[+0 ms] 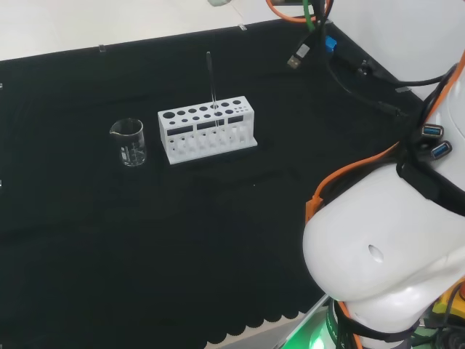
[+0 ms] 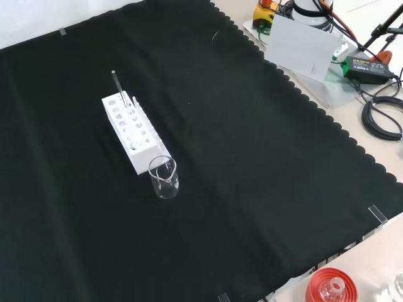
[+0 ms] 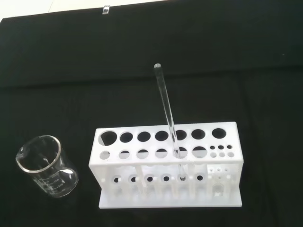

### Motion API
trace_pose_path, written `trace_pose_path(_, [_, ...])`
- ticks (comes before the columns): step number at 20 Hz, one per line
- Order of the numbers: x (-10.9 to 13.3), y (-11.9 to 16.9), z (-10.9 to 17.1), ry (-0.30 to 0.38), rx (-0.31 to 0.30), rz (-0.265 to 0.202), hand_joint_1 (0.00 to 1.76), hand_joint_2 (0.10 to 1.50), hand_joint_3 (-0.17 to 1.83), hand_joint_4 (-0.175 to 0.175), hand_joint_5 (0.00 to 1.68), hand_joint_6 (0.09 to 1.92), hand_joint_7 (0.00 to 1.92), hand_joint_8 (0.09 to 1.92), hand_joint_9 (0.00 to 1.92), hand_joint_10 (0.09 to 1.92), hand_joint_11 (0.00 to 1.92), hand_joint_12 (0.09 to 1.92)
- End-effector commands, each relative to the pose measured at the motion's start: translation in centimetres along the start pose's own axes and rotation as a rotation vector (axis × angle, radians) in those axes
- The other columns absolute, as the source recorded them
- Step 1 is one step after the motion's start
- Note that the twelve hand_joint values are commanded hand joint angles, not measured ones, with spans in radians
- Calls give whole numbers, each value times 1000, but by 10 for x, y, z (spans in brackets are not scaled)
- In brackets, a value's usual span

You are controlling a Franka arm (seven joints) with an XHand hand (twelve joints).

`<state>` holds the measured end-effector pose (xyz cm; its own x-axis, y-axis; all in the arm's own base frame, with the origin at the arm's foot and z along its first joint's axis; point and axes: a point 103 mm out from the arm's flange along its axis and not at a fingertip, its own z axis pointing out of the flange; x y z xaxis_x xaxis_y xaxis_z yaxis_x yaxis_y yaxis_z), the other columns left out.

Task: Take the glass rod from the white test tube rack.

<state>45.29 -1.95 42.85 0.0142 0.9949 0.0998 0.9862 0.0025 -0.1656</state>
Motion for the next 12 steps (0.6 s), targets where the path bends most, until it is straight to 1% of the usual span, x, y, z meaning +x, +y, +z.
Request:
trace_pose_path(1, [6, 12, 10, -10, 8, -21, 602, 862, 151, 34, 299, 87, 198, 766, 418, 933, 427, 1429])
trace_pose_path(4, [9, 18, 16, 0, 18, -27, 620, 855, 157, 31, 330, 87, 219, 767, 444, 918, 443, 1416])
trace_pose_path(10, [13, 32, 31, -4, 41, -38, 630, 853, 164, 23, 360, 87, 246, 772, 466, 907, 456, 1409])
trace_pose_path(12, [12, 38, 35, -16, 47, -42, 640, 852, 167, 19, 378, 87, 259, 774, 474, 905, 461, 1407])
